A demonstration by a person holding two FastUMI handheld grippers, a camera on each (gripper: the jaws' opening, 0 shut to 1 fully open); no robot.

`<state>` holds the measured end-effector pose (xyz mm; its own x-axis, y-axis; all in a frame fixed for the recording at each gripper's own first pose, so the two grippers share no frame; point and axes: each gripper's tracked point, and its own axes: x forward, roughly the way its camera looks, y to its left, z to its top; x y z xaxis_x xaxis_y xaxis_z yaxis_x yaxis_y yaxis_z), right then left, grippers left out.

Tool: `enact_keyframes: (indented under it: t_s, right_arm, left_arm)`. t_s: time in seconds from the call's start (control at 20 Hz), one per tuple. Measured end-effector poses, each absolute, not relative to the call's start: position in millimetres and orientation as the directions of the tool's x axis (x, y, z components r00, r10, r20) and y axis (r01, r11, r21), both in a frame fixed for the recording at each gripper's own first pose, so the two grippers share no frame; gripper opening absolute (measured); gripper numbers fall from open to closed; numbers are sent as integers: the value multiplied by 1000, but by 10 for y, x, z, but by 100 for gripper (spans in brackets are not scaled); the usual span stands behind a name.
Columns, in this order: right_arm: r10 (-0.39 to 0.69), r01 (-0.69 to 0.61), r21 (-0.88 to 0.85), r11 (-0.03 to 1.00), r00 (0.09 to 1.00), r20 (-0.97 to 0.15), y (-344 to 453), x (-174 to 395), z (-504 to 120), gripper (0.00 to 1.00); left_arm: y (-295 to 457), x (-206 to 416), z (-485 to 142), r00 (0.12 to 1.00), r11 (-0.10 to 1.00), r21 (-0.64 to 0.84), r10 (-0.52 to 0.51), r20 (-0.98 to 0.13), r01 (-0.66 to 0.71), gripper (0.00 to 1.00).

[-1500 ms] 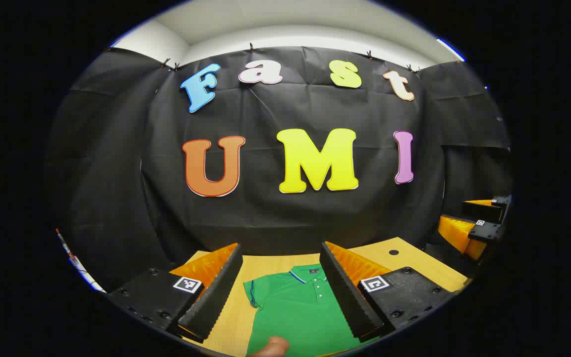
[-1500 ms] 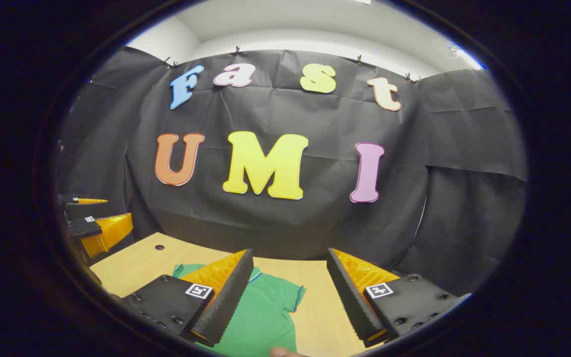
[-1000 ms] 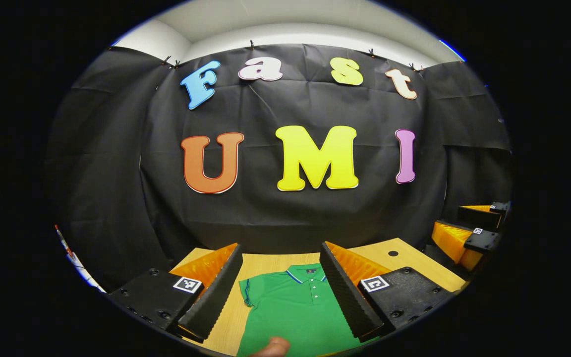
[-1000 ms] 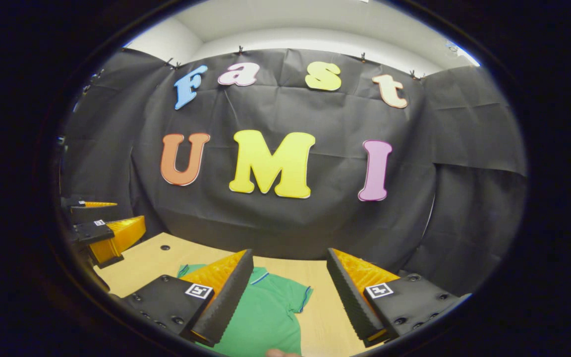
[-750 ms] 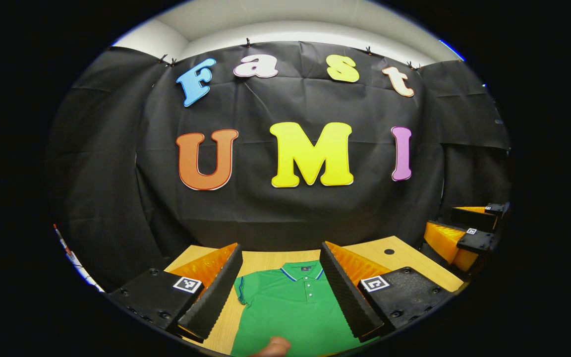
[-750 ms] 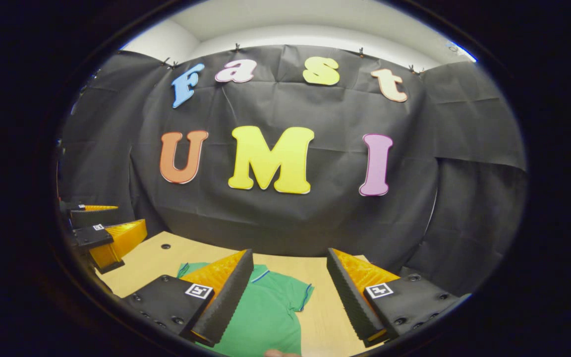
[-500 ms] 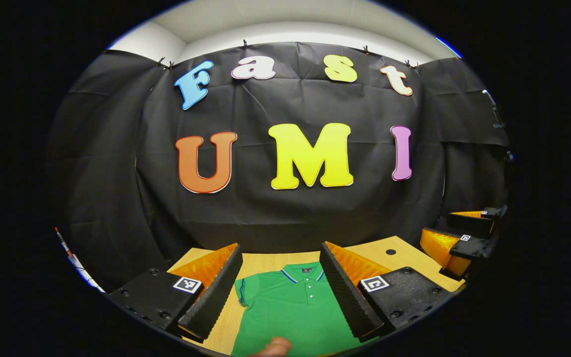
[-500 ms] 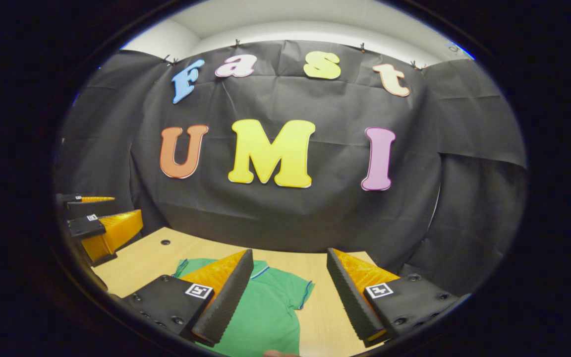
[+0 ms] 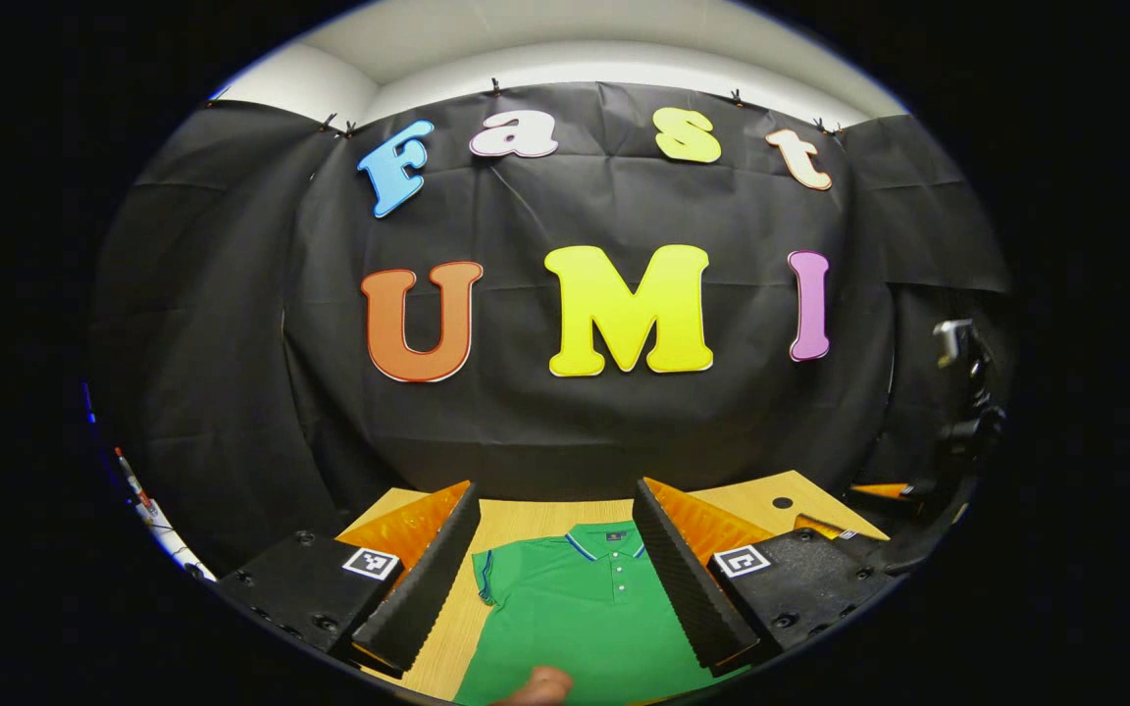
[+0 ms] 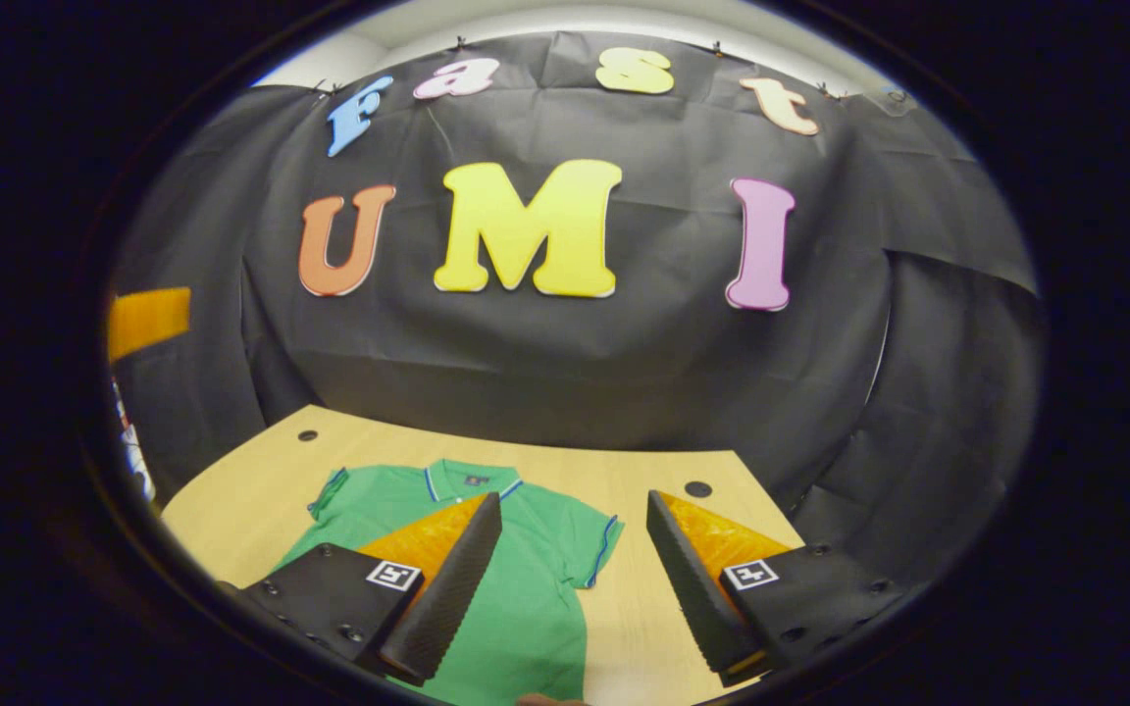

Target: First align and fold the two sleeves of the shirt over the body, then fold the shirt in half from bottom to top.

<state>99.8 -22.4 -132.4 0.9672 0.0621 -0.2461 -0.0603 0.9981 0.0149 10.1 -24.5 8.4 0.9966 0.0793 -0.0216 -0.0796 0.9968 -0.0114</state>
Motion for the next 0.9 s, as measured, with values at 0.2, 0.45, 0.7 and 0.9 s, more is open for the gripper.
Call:
enact_keyframes:
  t_s: [0.2, 0.45, 0.7, 0.9]
  right_arm:
    - [59, -42, 56, 998, 936, -347, -297, 1389, -1839, 95]
    - [61, -25, 78, 997, 866, -495, -345, 1844, -2613, 96]
    - [18, 24, 62, 998, 797, -603, -419, 2253, -3280, 96]
    - [-2, 49, 53, 997, 752, -659, -474, 2380, -3561, 96]
  left_arm:
    - [-233, 49, 133, 993, 993, 14, 117, -18, -116, 100]
    - [-324, -19, 105, 988, 988, 32, 150, -37, -149, 100]
    - [-457, -111, -28, 984, 984, 83, 161, -75, -155, 100]
    - [-446, -196, -127, 979, 981, 107, 176, -103, -165, 100]
